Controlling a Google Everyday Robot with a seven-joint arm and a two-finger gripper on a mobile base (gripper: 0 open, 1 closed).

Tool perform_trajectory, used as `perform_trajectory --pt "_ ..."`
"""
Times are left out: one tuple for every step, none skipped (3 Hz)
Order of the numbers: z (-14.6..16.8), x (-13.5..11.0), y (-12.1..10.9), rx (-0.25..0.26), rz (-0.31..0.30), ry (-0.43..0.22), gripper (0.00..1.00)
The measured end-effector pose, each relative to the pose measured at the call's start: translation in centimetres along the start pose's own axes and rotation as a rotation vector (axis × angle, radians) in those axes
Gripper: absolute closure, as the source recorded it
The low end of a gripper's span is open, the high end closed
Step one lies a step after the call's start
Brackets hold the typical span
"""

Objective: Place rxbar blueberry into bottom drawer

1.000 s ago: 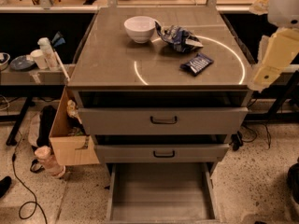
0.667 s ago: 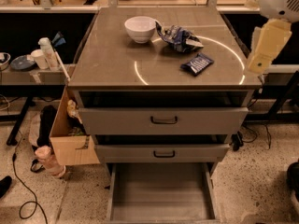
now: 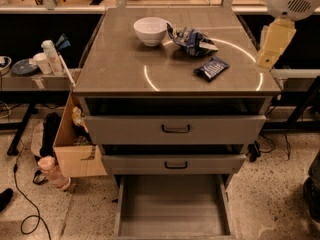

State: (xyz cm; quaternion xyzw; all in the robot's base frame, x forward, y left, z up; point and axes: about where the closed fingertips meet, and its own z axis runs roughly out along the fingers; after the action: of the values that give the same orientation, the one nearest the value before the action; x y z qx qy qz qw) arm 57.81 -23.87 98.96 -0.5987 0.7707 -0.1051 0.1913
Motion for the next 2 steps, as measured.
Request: perform_trajectory --pt "0.8 0.3 -1.1 0.005 0.014 -0.004 0.00" --pt "1.9 0.4 -2.4 0.003 0.019 -0.004 0.00"
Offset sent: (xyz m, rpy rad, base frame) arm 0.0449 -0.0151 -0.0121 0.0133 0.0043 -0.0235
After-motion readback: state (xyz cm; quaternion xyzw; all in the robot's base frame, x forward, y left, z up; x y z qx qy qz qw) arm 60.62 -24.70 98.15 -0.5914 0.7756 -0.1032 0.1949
